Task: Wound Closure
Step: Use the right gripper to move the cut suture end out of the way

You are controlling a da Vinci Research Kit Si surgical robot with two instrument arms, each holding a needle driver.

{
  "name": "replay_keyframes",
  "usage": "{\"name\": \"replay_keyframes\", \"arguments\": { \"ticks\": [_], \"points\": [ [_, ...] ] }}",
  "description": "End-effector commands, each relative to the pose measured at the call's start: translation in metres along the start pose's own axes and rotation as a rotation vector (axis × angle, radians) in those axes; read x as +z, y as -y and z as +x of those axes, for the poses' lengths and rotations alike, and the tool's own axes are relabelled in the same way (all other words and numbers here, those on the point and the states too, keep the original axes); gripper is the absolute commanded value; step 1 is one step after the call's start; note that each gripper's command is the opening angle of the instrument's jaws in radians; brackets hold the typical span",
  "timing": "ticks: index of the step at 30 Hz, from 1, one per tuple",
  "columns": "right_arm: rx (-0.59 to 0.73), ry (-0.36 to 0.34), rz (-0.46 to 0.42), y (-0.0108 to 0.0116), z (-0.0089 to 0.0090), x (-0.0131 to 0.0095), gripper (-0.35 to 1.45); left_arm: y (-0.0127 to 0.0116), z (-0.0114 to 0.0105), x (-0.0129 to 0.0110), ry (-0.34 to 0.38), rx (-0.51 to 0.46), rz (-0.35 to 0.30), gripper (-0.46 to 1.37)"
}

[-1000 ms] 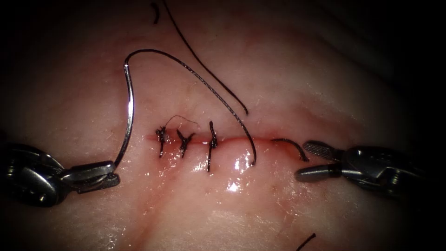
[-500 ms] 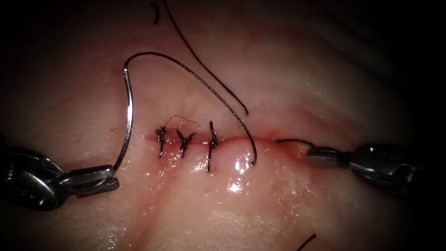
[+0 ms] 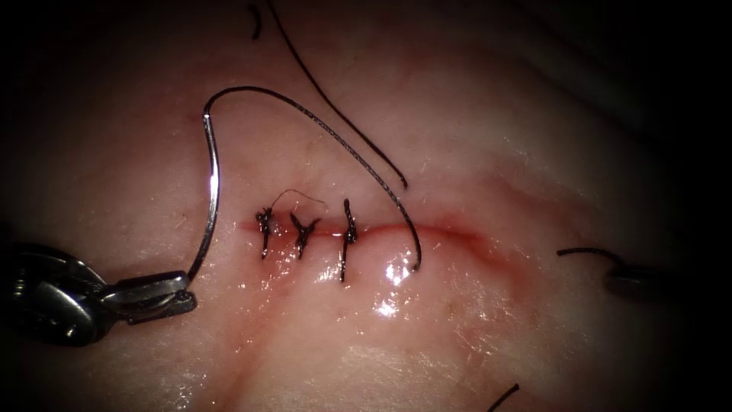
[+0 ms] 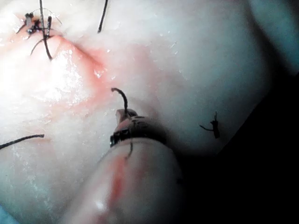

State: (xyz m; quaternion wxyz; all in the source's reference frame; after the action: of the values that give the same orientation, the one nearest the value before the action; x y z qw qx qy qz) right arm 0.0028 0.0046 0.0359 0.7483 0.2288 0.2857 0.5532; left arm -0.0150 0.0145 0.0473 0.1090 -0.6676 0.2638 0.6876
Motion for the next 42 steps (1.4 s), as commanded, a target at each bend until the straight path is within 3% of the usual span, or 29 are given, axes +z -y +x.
{"name": "replay_keyframes", "arguments": {
  "ticks": [1,4,5,6,7,9,14,16,17,18,19,24,26,29,30,31,34,36,38,42],
  "points": [
    [-0.091,0.002,-0.009,-0.0005,0.0002,0.0011,-0.35,0.0000,0.0000,-0.0001,0.000,-0.001,-0.005,-0.35],
    [-0.251,-0.006,-0.020,-0.0014,-0.0002,0.0028,0.14,0.0000,0.0001,-0.0003,-0.001,-0.001,-0.006,-0.35],
    [-0.281,-0.008,-0.023,-0.0016,-0.0004,0.0033,0.19,0.0000,0.0001,-0.0003,-0.001,-0.007,-0.006,-0.35],
    [-0.372,-0.012,-0.035,-0.0022,-0.0010,0.0043,0.58,0.0001,0.0002,-0.0004,0.000,-0.006,-0.007,-0.35],
    [-0.445,-0.015,-0.047,-0.0025,-0.0014,0.0049,0.74,0.0001,0.0002,-0.0004,0.000,-0.006,-0.007,-0.35],
    [-0.521,-0.010,-0.060,-0.0034,-0.0023,0.0061,0.91,0.0001,0.0003,-0.0006,0.000,-0.012,-0.007,-0.35],
    [-0.693,0.063,-0.172,-0.0045,-0.0032,0.0070,0.96,0.0002,0.0004,-0.0007,0.000,-0.012,-0.008,-0.35],
    [-0.702,0.084,-0.267,-0.0049,-0.0031,0.0068,0.70,0.0003,0.0004,-0.0007,0.001,-0.018,-0.008,-0.35],
    [-0.696,0.091,-0.319,-0.0051,-0.0032,0.0064,0.14,0.0002,0.0004,-0.0007,0.001,-0.018,-0.008,-0.35],
    [-0.694,0.090,-0.338,-0.0052,-0.0033,0.0062,-0.21,0.0002,0.0004,-0.0007,0.001,-0.018,-0.008,-0.35],
    [-0.699,0.090,-0.359,-0.0056,-0.0035,0.0055,-0.35,0.0002,0.0004,-0.0007,0.001,-0.023,-0.007,-0.35],
    [-0.687,0.097,-0.416,-0.0066,-0.0037,0.0038,-0.34,0.0002,0.0004,-0.0007,0.001,-0.023,-0.007,-0.35],
    [-0.674,0.099,-0.425,-0.0067,-0.0039,0.0027,0.08,0.0002,0.0004,-0.0008,0.001,-0.029,-0.007,-0.35],
    [-0.654,0.073,-0.393,-0.0063,-0.0041,0.0017,0.13,0.0002,0.0004,-0.0008,0.001,-0.029,-0.008,-0.35],
    [-0.612,0.040,-0.345,-0.0057,-0.0041,0.0012,0.58,0.0002,0.0004,-0.0008,0.001,-0.029,-0.008,-0.35],
    [-0.589,0.016,-0.306,-0.0052,-0.0041,0.0007,0.73,0.0002,0.0004,-0.0008,0.001,-0.029,-0.008,-0.35],
    [-0.514,-0.011,-0.219,-0.0039,-0.0038,-0.0005,0.75,0.0002,0.0004,-0.0008,0.001,-0.029,-0.008,-0.35],
    [-0.420,-0.017,-0.172,-0.0030,-0.0031,-0.0011,0.94,0.0002,0.0004,-0.0008,0.001,-0.029,-0.008,-0.35],
    [-0.319,-0.025,-0.153,-0.0023,-0.0019,-0.0012,1.15,0.0002,0.0004,-0.0008,0.001,-0.035,-0.007,-0.35],
    [-0.294,-0.098,-0.147,-0.0020,-0.0004,-0.0004,1.26,0.0001,0.0004,-0.0008,0.001,-0.034,-0.007,-0.35]
  ]
}}
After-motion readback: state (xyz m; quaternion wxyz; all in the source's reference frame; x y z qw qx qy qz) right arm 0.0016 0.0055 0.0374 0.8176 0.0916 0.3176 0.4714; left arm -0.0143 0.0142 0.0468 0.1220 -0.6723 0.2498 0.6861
